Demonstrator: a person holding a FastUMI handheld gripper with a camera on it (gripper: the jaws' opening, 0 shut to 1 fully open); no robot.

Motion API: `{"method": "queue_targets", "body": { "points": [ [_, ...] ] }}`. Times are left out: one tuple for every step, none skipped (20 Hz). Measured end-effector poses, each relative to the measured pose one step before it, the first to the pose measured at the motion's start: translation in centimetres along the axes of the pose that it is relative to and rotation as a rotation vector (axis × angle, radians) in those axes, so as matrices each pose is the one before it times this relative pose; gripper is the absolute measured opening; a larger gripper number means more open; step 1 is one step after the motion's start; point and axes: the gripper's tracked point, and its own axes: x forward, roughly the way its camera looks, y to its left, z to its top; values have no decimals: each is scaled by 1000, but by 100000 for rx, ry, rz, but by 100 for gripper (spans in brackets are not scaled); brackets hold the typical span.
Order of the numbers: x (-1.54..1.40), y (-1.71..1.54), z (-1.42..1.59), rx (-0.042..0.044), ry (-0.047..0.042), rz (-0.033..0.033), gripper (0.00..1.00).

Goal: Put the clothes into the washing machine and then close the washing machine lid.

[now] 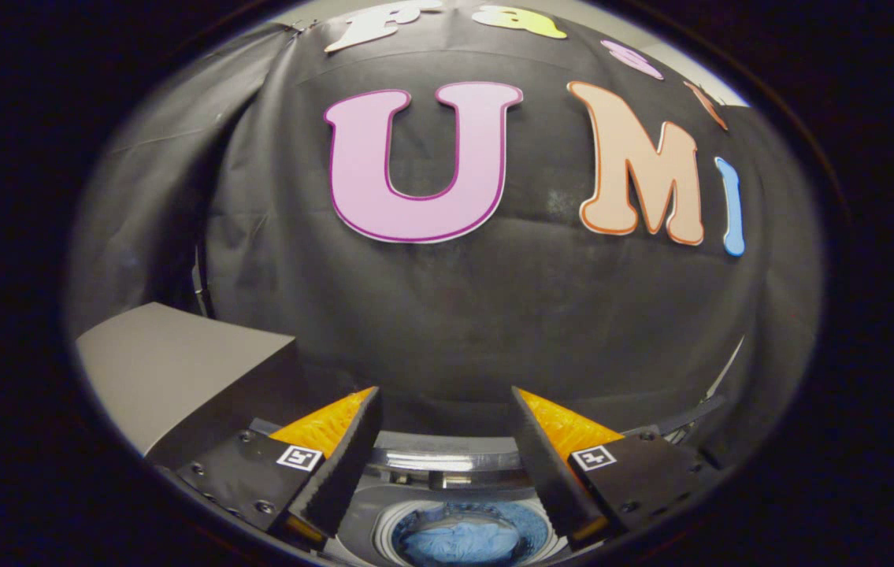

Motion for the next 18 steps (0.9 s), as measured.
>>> {"method": "queue_targets", "body": {
  "points": [
    [-810,52,-584,27,-365,345,100],
    [-809,151,-710,-342,700,528,100],
    [-832,-144,-795,-1069,487,-913,100],
    [-709,-322,-399,-2274,-878,-1256,100],
    [-699,-227,-119,-2245,-1671,-917,100],
    [-662,-136,-143,-1260,-708,-220,100],
    [-685,-98,-396,-860,-236,131,100],
    [-726,-68,-252,-4,-430,439,100],
    [-764,-98,-218,587,-504,533,100],
    [-827,-301,-253,906,-500,220,100],
    [-829,-254,-299,1057,-297,486,100],
    [-733,-419,-241,975,-791,194,99],
    [-799,-543,-339,420,-621,23,99],
    [-676,-783,-248,202,-803,-583,99],
    [-742,-788,-429,644,-1367,-469,98],
    [-662,-820,-262,923,-1501,-403,98],
    [-737,-928,-590,1032,-1309,-913,98],
    [-641,-1077,-585,1254,-935,-1155,98]
  ]
}}
